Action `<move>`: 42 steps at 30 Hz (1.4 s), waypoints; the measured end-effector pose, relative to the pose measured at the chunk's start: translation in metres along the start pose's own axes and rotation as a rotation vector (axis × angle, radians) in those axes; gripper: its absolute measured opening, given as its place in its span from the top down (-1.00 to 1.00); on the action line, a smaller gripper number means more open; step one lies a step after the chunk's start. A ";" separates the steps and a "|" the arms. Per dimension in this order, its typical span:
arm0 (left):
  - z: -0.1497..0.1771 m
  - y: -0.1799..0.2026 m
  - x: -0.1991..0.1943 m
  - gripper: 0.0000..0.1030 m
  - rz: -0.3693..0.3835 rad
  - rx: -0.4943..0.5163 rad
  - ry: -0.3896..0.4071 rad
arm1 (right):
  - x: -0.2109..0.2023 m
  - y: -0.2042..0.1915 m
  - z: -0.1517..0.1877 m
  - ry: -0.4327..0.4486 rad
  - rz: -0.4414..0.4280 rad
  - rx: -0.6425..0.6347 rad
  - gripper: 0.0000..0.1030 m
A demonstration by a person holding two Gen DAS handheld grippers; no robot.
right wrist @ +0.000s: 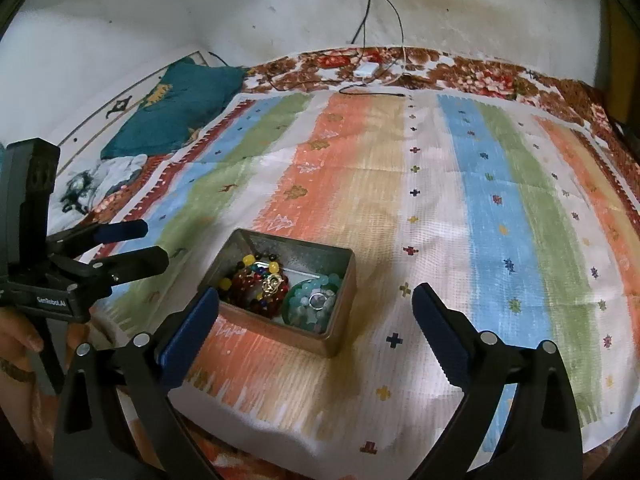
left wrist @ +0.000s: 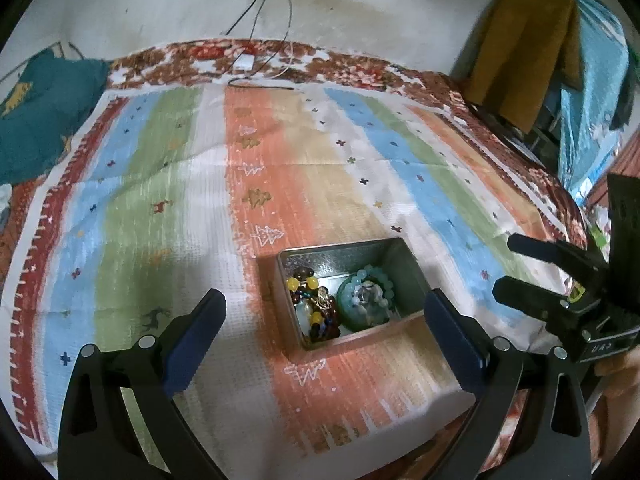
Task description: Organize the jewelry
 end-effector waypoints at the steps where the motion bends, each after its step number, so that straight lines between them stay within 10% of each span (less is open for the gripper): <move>1: 0.002 0.002 -0.002 -0.89 -0.005 0.010 0.005 | -0.002 -0.001 0.002 0.004 0.000 -0.004 -0.91; 16: 0.025 0.016 -0.026 -0.89 -0.124 0.087 0.125 | -0.035 -0.017 0.018 0.132 0.008 -0.054 -0.91; 42: 0.031 0.022 -0.035 -0.89 -0.080 0.101 0.165 | -0.033 -0.021 0.028 0.126 0.020 -0.055 -0.91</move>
Point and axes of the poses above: each gripper's, at about its wrist camera, not at the fingertips, and x roughly the way its jaws point, y to its right, z to its underside, the point moved 4 cm from there along x, roughly the way its jaws point, and after that the axes turned 3 degrees about -y, right-handed, at the moved point
